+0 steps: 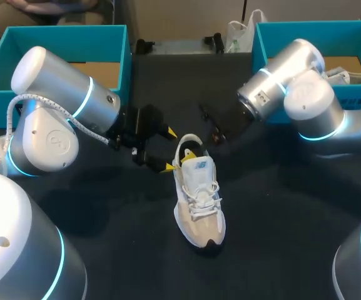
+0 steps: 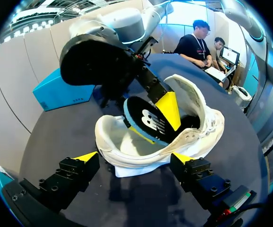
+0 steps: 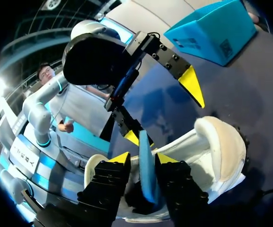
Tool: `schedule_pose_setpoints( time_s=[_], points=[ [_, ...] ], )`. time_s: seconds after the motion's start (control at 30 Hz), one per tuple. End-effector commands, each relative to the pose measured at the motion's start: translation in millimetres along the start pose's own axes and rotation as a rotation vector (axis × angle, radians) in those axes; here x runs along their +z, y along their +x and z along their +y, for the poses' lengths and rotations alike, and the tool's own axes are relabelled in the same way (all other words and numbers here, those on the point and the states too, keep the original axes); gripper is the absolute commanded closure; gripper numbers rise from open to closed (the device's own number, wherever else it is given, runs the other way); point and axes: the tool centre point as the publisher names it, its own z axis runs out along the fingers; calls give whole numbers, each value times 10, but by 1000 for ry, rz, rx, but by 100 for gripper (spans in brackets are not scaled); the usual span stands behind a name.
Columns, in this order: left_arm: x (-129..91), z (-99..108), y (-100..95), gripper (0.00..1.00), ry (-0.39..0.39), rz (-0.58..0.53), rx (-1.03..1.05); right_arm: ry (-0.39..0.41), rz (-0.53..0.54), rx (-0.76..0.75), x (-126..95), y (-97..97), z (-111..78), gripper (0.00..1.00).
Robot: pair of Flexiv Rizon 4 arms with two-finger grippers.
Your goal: Take the shoe out of the shoebox, open the shoe tongue, remove and reinsert the insole, then place the shoe into the shoebox
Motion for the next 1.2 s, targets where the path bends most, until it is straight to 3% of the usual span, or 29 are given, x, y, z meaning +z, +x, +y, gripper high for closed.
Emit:
schedule_pose_setpoints(
  time_s=[0.03, 0.5, 0.9, 1.2],
  points=[
    [3, -12, -2, 0, -5, 0, -1, 7, -13, -9, -36, 30, 61, 63],
    [3, -12, -2, 0, -5, 0, -1, 28, -45, -66, -182, 67, 294, 62],
    [3, -12, -2, 0, -5, 0, -1, 49, -72, -123, -350, -25, 541, 62],
    [3, -12, -2, 0, -5, 0, -1, 55, -157, -145, -686, 34, 655, 61]
  ],
)
